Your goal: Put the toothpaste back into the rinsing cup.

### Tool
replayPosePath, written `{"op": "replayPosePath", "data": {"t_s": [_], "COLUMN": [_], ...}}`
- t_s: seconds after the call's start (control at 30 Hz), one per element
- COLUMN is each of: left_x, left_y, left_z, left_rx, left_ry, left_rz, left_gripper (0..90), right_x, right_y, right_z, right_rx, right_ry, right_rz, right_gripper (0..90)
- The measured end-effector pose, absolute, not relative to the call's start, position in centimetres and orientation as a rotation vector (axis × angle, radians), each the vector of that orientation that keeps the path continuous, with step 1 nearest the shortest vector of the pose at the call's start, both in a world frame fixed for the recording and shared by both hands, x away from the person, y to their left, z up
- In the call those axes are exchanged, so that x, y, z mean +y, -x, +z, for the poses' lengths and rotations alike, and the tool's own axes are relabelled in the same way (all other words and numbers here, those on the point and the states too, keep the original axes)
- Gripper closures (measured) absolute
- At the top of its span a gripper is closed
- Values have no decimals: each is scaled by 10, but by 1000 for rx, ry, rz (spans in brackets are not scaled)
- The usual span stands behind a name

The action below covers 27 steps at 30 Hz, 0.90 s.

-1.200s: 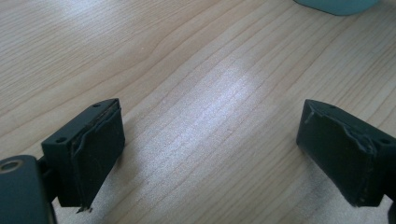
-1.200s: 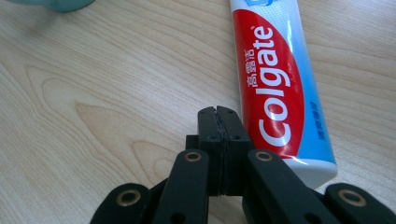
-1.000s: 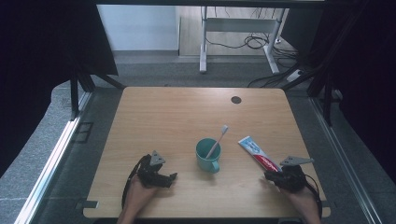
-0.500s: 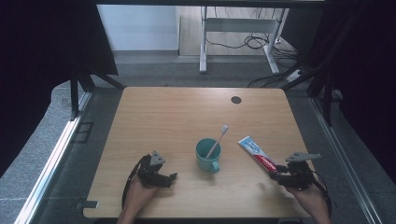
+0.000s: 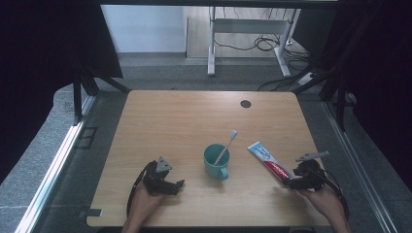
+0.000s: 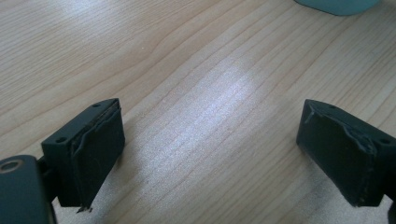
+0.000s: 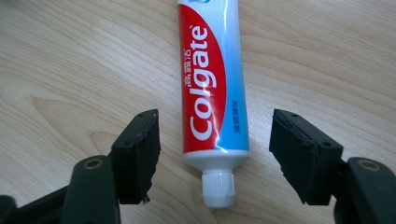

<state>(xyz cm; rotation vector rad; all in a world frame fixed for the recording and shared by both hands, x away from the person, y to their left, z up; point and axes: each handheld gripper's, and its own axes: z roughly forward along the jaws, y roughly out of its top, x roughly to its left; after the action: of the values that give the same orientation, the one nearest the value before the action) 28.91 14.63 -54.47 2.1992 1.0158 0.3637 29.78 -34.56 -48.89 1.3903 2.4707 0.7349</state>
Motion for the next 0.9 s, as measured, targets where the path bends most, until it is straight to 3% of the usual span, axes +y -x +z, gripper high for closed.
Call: {"op": "replayPosePath", "data": {"t_s": [0.67,0.9], "left_x": [146,146], "left_y": [-289,-289], "left_z": [-544,-544], "left_rx": [1017,1016], "left_ry": [-2201,-2203], "left_rz": [363,362], "left_gripper": [76,76], "right_x": [-318,-305], "right_y": [-347,-359], "right_z": [-489,-489], "right_rx": [2700,2765], "right_ry": [-1389,-1351], "right_rz": [387,313], "right_gripper": [236,262]}}
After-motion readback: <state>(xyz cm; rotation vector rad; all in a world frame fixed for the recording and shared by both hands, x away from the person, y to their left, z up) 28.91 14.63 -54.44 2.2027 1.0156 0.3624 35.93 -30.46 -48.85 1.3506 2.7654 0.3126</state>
